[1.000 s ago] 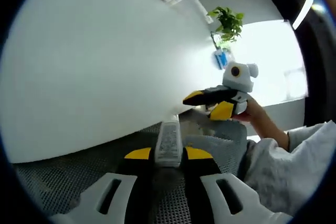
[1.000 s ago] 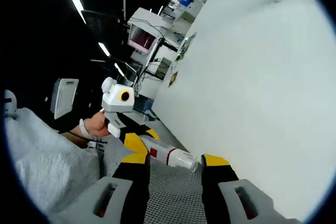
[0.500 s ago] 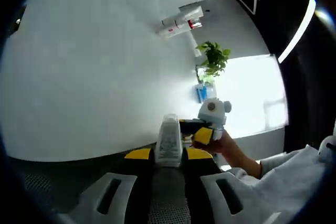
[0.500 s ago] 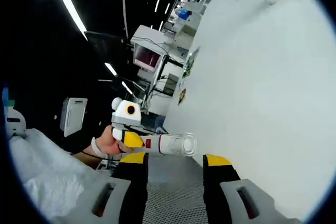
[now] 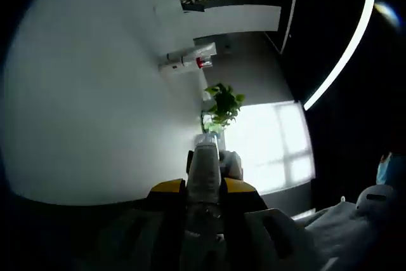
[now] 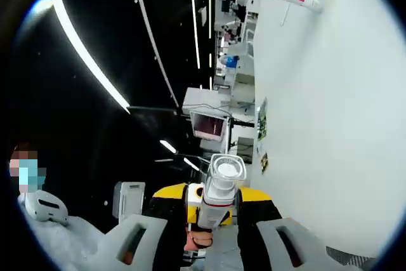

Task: Arrange the skincare products in the storage area until every visible bottle or jar stands upright without overlapping.

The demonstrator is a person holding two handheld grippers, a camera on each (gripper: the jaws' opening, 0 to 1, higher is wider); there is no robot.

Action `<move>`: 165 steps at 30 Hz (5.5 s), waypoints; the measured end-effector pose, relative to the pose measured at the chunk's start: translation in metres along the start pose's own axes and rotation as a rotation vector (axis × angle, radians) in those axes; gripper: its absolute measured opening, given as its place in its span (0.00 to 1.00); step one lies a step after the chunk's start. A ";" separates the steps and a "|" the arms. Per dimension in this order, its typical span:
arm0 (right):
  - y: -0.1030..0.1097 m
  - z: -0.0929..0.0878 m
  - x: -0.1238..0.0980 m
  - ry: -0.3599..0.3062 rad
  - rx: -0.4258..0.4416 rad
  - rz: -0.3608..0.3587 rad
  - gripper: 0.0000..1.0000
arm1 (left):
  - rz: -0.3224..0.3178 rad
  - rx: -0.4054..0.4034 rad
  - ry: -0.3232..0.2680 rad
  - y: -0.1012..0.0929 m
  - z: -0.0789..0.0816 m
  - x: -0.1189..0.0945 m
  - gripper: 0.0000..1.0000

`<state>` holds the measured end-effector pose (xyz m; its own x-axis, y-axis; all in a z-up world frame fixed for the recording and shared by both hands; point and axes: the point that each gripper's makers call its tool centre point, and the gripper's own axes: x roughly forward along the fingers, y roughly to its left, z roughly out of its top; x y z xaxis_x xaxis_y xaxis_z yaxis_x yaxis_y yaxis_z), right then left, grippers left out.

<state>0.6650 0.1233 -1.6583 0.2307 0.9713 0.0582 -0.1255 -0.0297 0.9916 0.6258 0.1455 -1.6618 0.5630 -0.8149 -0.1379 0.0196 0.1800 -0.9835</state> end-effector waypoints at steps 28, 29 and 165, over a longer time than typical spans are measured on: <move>0.046 -0.026 -0.001 0.337 -0.212 0.052 0.13 | -0.177 0.250 0.307 -0.033 -0.072 0.014 0.20; 0.047 -0.029 -0.001 0.350 -0.214 0.059 0.13 | -0.182 0.241 0.314 -0.033 -0.073 0.013 0.20; -0.053 0.163 -0.044 -0.004 -0.924 -0.739 0.16 | 1.003 1.026 0.119 0.142 0.060 -0.117 0.50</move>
<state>0.8189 0.0432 -1.6949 0.5426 0.6802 -0.4928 -0.6098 0.7225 0.3258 0.6120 0.2997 -1.7778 0.6253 -0.1400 -0.7677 0.2675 0.9626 0.0423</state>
